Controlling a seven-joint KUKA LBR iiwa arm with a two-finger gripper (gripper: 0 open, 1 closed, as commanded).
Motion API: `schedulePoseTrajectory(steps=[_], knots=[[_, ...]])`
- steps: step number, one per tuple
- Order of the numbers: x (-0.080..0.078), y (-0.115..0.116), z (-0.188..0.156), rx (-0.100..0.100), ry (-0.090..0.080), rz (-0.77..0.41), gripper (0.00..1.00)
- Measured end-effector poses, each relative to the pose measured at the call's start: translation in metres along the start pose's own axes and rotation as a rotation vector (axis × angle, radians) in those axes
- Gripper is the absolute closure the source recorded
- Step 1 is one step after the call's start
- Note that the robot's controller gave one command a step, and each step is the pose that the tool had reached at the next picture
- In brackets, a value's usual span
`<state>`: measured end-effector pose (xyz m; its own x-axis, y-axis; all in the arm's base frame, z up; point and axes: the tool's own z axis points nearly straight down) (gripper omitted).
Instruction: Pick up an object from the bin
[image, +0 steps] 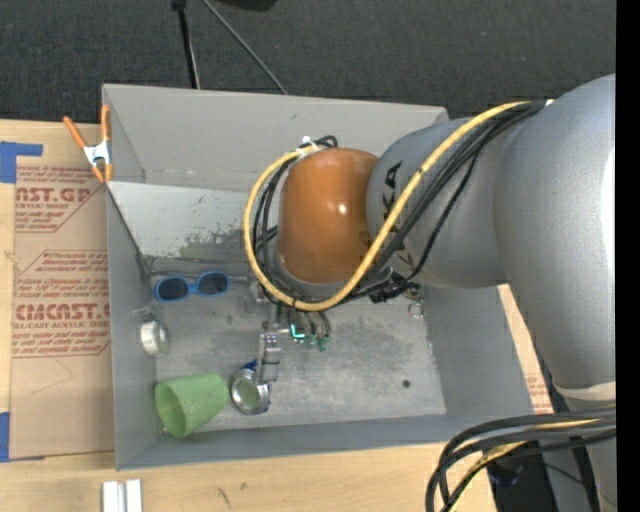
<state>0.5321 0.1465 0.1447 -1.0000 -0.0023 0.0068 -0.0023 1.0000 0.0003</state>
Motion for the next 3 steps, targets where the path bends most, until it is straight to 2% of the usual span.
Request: schedulePoseTrajectory(steps=[1, 2, 3], knots=[[0.034, -0.025, 0.075, -0.003, -0.009, 0.019, 0.00], [0.033, -0.024, 0.071, -0.003, -0.008, 0.016, 1.00], [0.014, -0.020, -0.145, -0.003, -0.018, 0.027, 1.00]])
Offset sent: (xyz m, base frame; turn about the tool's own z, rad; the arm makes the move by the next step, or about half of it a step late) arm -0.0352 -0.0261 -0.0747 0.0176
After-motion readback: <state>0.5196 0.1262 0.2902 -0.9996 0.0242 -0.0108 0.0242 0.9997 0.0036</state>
